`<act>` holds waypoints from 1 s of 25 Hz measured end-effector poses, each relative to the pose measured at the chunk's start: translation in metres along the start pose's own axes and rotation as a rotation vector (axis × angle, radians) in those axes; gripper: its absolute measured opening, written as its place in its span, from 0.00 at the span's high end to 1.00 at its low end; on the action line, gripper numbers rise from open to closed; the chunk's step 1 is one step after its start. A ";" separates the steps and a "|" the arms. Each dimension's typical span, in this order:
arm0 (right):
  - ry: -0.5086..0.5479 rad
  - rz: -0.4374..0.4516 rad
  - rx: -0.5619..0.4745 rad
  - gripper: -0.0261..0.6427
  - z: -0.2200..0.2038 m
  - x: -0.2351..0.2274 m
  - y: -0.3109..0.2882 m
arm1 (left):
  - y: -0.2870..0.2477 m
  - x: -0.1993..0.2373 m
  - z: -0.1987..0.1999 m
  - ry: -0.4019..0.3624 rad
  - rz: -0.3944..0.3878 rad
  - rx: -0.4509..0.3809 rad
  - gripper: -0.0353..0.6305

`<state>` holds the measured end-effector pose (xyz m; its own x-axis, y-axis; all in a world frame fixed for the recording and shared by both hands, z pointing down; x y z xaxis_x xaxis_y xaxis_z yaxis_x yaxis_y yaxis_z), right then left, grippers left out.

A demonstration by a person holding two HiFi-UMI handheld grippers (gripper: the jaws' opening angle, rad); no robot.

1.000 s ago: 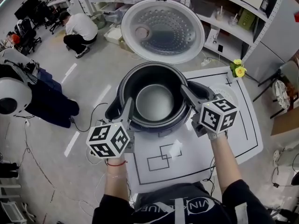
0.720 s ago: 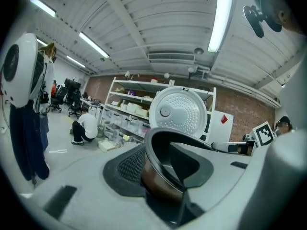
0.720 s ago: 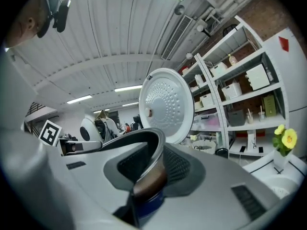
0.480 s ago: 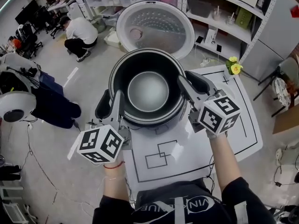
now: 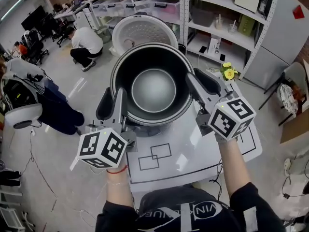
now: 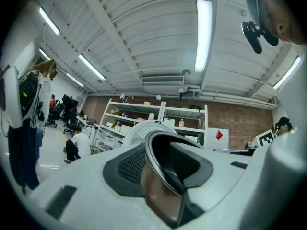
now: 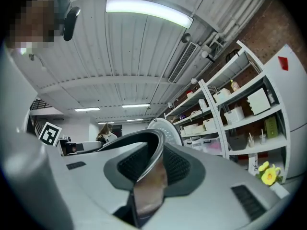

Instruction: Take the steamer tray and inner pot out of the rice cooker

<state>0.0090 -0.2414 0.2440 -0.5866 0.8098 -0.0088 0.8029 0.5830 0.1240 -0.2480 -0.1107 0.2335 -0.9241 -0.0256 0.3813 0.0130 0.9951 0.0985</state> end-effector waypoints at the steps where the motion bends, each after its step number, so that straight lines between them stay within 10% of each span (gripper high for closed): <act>1: 0.007 -0.008 0.000 0.81 0.004 -0.004 0.009 | 0.001 -0.010 -0.002 0.001 -0.008 -0.002 0.72; 25: -0.050 -0.291 0.171 0.82 -0.042 -0.085 0.242 | 0.002 -0.163 -0.157 0.173 -0.187 0.286 0.72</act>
<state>0.2486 -0.1716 0.3164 -0.7914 0.6074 -0.0680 0.6110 0.7894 -0.0594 -0.0373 -0.1192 0.3161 -0.8219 -0.2008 0.5330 -0.2791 0.9577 -0.0697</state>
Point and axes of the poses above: the fingertips, and each gripper's own axes: y backward along the fingers, x to its left, z out of its top, the point moved 8 cm from there along y, backward along the fingers, and after that the axes turned 11 degrees about y, right-handed, at the moved point
